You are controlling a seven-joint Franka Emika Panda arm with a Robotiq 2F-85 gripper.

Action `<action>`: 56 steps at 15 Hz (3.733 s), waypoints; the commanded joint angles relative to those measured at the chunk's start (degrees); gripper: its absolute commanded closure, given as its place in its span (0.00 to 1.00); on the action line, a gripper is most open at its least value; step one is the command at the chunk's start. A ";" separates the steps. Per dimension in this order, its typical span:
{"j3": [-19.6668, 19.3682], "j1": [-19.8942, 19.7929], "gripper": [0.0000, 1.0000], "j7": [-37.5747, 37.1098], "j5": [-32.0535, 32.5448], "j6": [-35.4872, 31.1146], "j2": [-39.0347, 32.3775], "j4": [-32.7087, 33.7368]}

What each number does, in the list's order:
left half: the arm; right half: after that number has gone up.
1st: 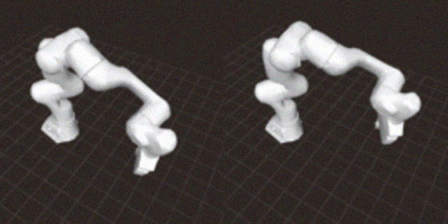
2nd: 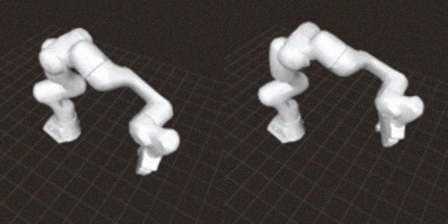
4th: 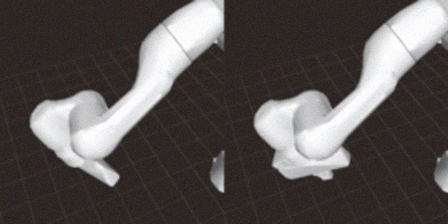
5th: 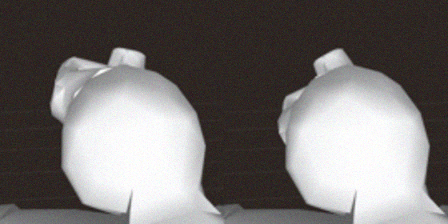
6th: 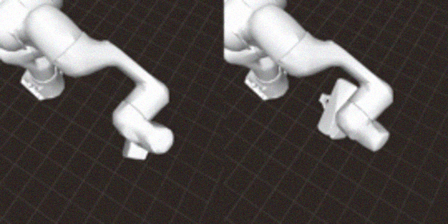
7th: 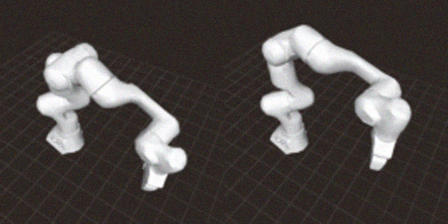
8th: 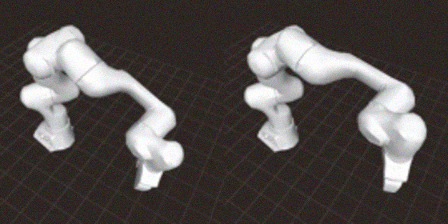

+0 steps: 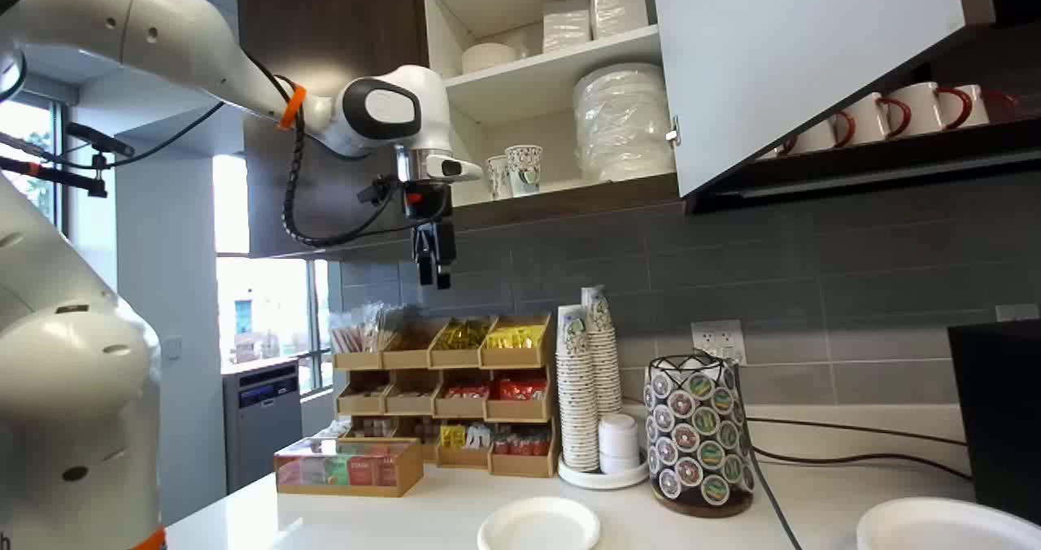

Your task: Stack the paper cups on the bottom shelf of the open top cabinet, pick up the stacked paper cups and put them on the white plate on the kitchen counter

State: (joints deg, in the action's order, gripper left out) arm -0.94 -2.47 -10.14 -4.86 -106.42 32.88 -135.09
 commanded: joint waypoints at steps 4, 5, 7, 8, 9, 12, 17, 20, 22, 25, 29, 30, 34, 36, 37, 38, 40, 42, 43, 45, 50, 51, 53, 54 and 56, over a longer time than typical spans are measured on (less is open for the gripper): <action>0.32 -0.42 0.00 0.19 -0.19 0.11 -0.04 0.10; 0.32 -0.42 0.00 0.19 -0.19 0.11 -0.04 0.10; 0.32 -0.42 0.00 0.19 -0.19 0.11 -0.04 0.10; 0.32 -0.42 0.00 0.19 -0.19 0.11 -0.04 0.10; 0.32 -0.42 0.00 0.19 -0.19 0.11 -0.04 0.10; 1.06 -0.61 0.00 -0.21 1.01 -0.99 -0.36 1.05; 2.59 0.18 0.00 2.66 4.23 -9.33 -1.21 8.58; 3.11 0.48 0.00 4.18 5.60 -16.24 -2.98 14.85; 3.74 0.63 0.00 4.98 6.88 -20.78 -5.09 19.30; 5.47 1.25 0.00 5.75 8.62 -25.55 -9.01 26.39; 6.30 1.77 0.00 4.94 9.41 -26.95 -9.50 28.45; 6.62 1.94 0.00 4.93 9.59 -26.93 -10.48 29.91; 6.60 1.99 0.00 5.19 9.73 -26.92 -11.76 31.32; 6.60 1.99 0.00 5.23 9.74 -26.91 -11.77 31.35; 6.57 1.99 0.00 5.33 9.76 -27.63 -12.40 32.09; 6.33 2.38 0.00 6.26 9.25 -28.39 -13.41 33.57; 5.81 3.35 0.00 9.40 8.78 -30.22 -15.31 36.04; 5.90 3.17 0.00 9.18 9.10 -30.18 -17.43 38.93; 5.89 3.08 0.00 8.99 9.23 -30.13 -18.38 39.99; 5.88 2.85 0.00 8.56 9.57 -29.22 -20.18 41.91; 5.60 1.99 0.00 5.18 11.19 -24.44 -25.08 47.87; 5.46 1.76 0.00 4.12 11.84 -24.39 -25.94 48.69; 4.96 1.79 0.00 2.15 11.44 -24.12 -27.35 50.53; 4.74 1.87 0.00 1.32 11.27 -24.03 -27.96 51.27; 4.50 1.87 0.00 -0.18 12.26 -22.58 -28.85 52.37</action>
State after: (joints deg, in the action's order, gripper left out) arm 3.90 -0.77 -7.25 5.84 -132.38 6.15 -86.13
